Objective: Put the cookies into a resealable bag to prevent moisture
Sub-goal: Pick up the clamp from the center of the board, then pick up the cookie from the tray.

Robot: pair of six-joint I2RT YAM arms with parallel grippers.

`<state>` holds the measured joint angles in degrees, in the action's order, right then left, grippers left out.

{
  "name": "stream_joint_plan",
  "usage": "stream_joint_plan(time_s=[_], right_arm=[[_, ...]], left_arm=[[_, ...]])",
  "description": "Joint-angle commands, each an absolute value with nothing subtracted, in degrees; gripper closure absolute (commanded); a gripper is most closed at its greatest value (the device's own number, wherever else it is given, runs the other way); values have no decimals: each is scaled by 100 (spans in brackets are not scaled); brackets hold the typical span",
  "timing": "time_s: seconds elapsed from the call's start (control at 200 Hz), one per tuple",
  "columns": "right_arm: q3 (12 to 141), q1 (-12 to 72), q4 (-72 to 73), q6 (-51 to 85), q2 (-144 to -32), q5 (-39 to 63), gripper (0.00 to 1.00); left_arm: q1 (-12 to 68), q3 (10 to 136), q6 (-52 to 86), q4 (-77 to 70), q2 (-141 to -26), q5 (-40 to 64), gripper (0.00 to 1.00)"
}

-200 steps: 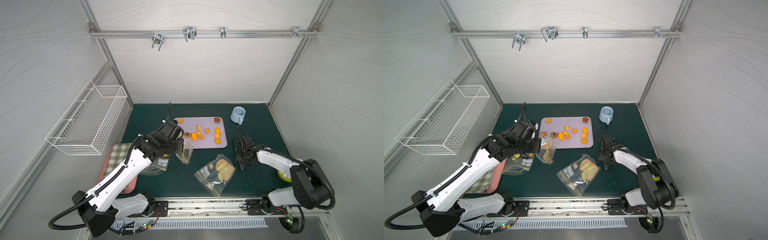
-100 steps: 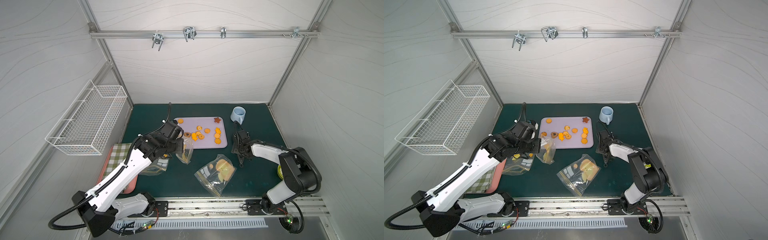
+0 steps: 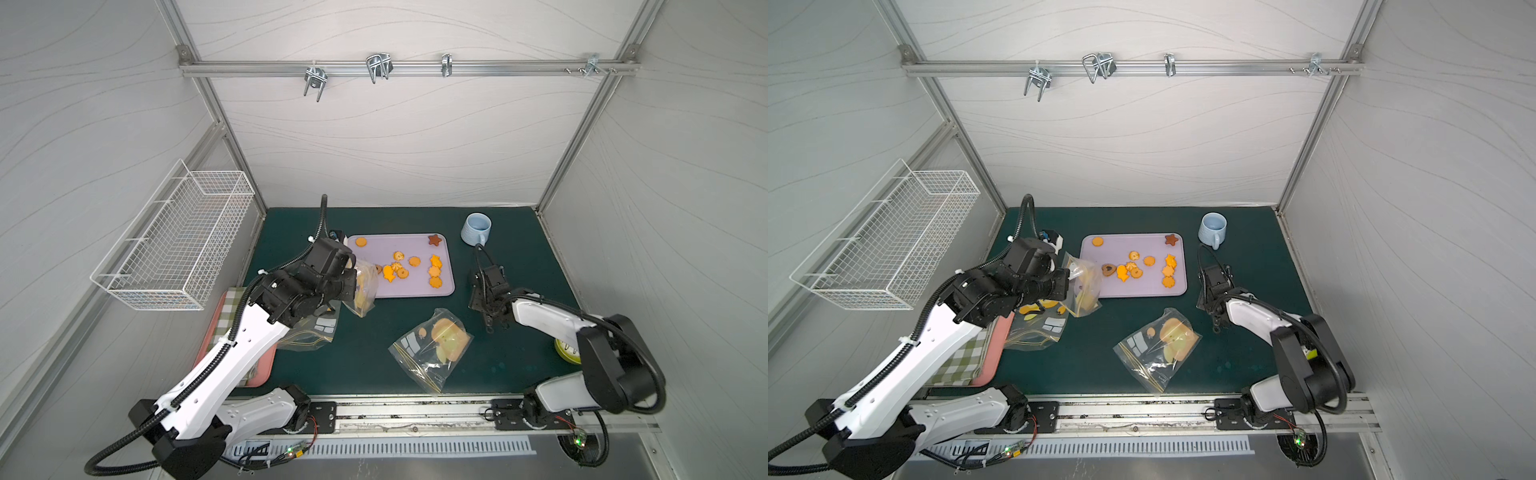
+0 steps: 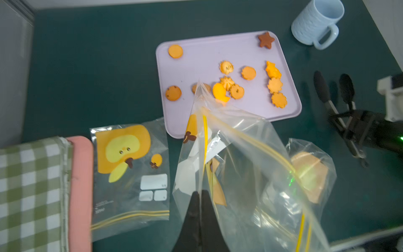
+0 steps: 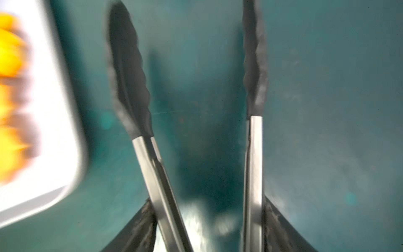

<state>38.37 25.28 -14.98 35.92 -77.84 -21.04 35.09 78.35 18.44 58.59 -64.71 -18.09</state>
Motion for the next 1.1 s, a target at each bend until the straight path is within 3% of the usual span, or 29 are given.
stream_joint_plan(time_s=[0.0, 0.11, 0.345, 0.48, 0.68, 0.855, 1.095], right_arm=[[3787, 2592, -1568, 3420, -7088, -2085, 32], [3777, 2601, -1808, 3317, -6528, -1915, 33], [3995, 2627, -2206, 3055, -5803, -1480, 34], [4169, 2693, -2370, 2895, -5713, -1354, 34], [4217, 2829, -2438, 2910, -5576, -1371, 34], [4291, 2856, -2545, 2897, -5261, -1444, 34], [4408, 2856, -2708, 2893, -5010, -1585, 34]], left_arm=[[3360, 8577, 1113, 6341, -6914, -2877, 100], [2996, 9069, 606, 6418, -7344, -3169, 100], [1978, 9656, -110, 6311, -8597, -2782, 100], [1775, 10001, -464, 6056, -9451, -3563, 100], [1412, 10959, -951, 6003, -10560, -3504, 100], [1380, 11225, -1303, 5827, -11006, -2731, 100], [1380, 11144, -1709, 5795, -11424, -3062, 100]])
